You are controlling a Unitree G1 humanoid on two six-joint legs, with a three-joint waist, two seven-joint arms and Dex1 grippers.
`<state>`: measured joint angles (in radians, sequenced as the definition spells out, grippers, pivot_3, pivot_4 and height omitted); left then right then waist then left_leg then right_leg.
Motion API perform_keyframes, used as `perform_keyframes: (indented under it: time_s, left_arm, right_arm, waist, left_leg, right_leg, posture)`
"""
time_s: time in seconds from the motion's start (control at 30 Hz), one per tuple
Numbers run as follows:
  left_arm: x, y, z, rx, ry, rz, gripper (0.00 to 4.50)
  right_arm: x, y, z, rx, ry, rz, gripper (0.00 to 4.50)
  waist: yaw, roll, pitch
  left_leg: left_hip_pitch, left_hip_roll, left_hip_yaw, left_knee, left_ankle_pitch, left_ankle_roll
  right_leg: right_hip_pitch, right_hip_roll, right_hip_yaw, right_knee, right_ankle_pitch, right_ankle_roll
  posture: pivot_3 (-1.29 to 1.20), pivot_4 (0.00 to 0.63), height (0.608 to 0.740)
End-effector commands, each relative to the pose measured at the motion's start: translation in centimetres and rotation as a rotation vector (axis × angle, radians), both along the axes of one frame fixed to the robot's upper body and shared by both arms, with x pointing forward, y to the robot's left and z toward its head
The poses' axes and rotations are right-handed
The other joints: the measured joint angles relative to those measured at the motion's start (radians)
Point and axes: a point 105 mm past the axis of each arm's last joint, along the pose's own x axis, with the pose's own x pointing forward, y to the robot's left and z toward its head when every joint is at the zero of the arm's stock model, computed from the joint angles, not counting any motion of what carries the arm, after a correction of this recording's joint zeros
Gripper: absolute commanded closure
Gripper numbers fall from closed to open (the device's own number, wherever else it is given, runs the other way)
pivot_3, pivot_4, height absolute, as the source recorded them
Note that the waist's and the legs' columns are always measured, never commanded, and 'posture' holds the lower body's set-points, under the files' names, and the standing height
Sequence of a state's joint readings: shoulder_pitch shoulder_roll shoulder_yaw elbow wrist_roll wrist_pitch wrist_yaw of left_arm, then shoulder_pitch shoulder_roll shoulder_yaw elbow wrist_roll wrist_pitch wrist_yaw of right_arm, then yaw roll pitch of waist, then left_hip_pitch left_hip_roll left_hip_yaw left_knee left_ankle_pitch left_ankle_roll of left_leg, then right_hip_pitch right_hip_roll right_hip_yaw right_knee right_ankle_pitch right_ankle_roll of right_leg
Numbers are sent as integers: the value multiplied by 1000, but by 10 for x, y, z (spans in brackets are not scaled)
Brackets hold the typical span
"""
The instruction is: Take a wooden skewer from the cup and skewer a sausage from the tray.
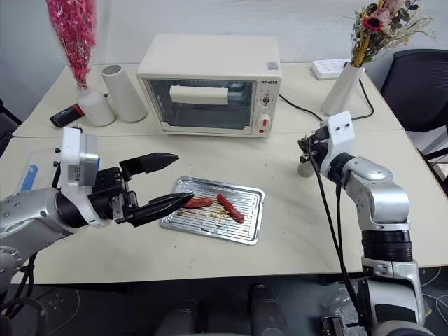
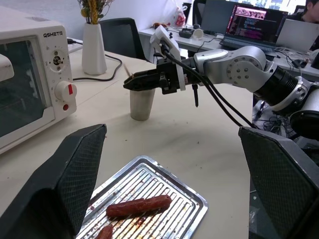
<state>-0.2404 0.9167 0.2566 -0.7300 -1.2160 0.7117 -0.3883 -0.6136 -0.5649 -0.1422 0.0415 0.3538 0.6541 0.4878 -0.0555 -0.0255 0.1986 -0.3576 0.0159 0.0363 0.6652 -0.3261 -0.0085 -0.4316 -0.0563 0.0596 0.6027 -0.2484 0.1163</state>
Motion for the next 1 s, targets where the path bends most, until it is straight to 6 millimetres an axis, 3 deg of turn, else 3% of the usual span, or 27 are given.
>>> perform_keyframes:
  time_s: [0.03,0.23,0.4,0.5,0.67,0.83,1.0]
  left_arm:
    - [0,2,8,1,-42,6,0]
    - [2,0,8,3,-50,-1,0]
    - [4,-1,8,-5,-50,-10,0]
    - [6,-4,6,-12,-48,-22,0]
    - [12,-10,0,-15,-46,-49,0]
    - [23,-19,-3,-49,-67,-55,0]
    - [37,-29,1,-109,-117,-33,0]
  right_arm:
    - [-1,-2,14,7,-55,-6,4446]
    - [-2,-2,19,6,-67,-11,4446]
    - [-9,-4,39,-16,-109,1,4446]
    - [-12,-4,54,-24,-133,6,4446]
    - [-29,-4,102,-8,-173,46,4446]
    - [-39,11,136,160,-167,119,4446]
    - [-38,39,149,484,-78,211,4446]
  waist:
    - [1,0,0]
    - [0,0,0]
    - [1,0,0]
    - [1,0,0]
    - [2,0,0]
    - [1,0,0]
    - [-1,0,0]
  left_leg:
    - [0,0,0,0,0,0]
    - [0,0,0,0,0,0]
    - [-1,0,0,0,0,0]
    - [-1,0,0,0,0,0]
    - [-1,0,0,0,0,0]
    - [-2,0,0,0,0,0]
    - [-2,0,-1,0,0,0]
  right_leg:
    - [0,0,0,0,0,0]
    - [0,0,0,0,0,0]
    - [0,0,0,0,0,0]
    - [0,0,0,-1,0,0]
    - [-1,0,0,-1,0,1]
    - [-1,0,0,-2,1,1]
    - [-2,0,1,-1,1,1]
  posture:
    - [0,150,740]
    - [0,150,740]
    - [0,150,740]
    - [0,150,740]
    - [0,150,740]
    - [0,150,740]
    - [0,150,740]
